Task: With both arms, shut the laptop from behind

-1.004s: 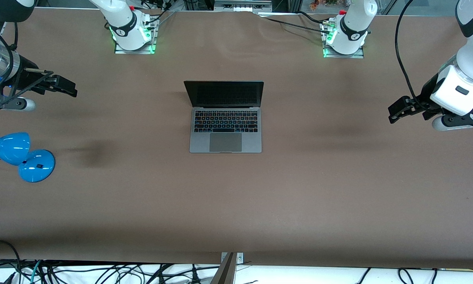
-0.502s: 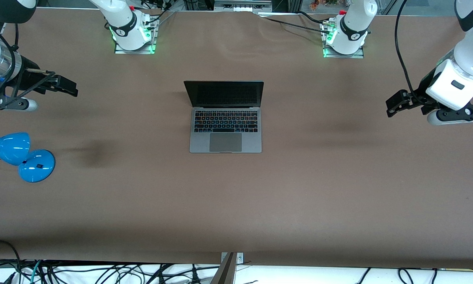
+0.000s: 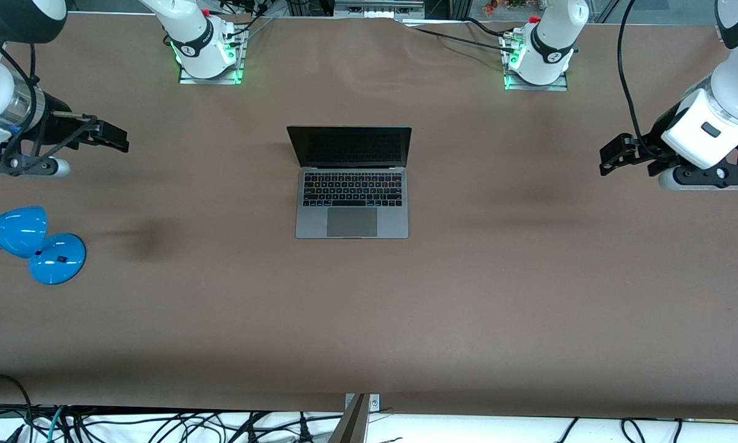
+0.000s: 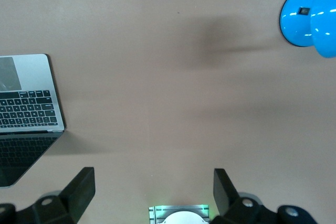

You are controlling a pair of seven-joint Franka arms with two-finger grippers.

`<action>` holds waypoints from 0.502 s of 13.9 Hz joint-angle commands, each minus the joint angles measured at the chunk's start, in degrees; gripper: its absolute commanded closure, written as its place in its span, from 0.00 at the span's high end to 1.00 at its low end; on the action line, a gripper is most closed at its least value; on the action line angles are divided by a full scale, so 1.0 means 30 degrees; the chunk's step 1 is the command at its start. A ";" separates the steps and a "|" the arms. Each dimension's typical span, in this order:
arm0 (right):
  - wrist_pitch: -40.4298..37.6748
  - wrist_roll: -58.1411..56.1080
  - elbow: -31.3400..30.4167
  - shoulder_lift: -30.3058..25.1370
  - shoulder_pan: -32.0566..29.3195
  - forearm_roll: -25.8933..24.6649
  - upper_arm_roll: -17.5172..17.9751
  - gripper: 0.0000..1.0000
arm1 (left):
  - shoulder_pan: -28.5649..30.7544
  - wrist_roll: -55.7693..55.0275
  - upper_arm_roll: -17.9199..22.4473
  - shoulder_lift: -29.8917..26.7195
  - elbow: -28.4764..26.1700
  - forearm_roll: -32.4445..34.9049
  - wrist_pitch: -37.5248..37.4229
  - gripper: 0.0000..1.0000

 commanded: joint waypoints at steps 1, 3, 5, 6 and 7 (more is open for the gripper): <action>-0.0147 -0.0458 -0.0075 0.0233 -0.0110 0.0141 0.0170 1.00 | 0.0030 -0.0178 -0.0039 -0.0051 -0.0062 -0.0541 -0.0145 0.95; -0.0147 -0.1073 -0.0105 0.0380 0.0211 0.0580 0.0286 1.00 | -0.0028 -0.0591 -0.0068 -0.0080 -0.0120 -0.1357 -0.0232 1.00; -0.0322 -0.1193 -0.0134 0.0613 0.0301 0.0933 0.0986 1.00 | -0.0233 -0.0739 -0.0300 -0.0080 -0.0704 -0.1742 -0.0204 1.00; -0.0526 -0.1164 -0.0134 0.0672 0.0330 0.0934 0.1396 1.00 | -0.0204 -0.0884 -0.1028 -0.0080 -0.0939 -0.1743 -0.0145 1.00; -0.0557 -0.1135 -0.0134 0.0760 0.0330 0.0934 0.1836 1.00 | -0.0204 -0.1523 -0.1499 -0.0109 -0.1057 -0.1743 -0.0174 1.00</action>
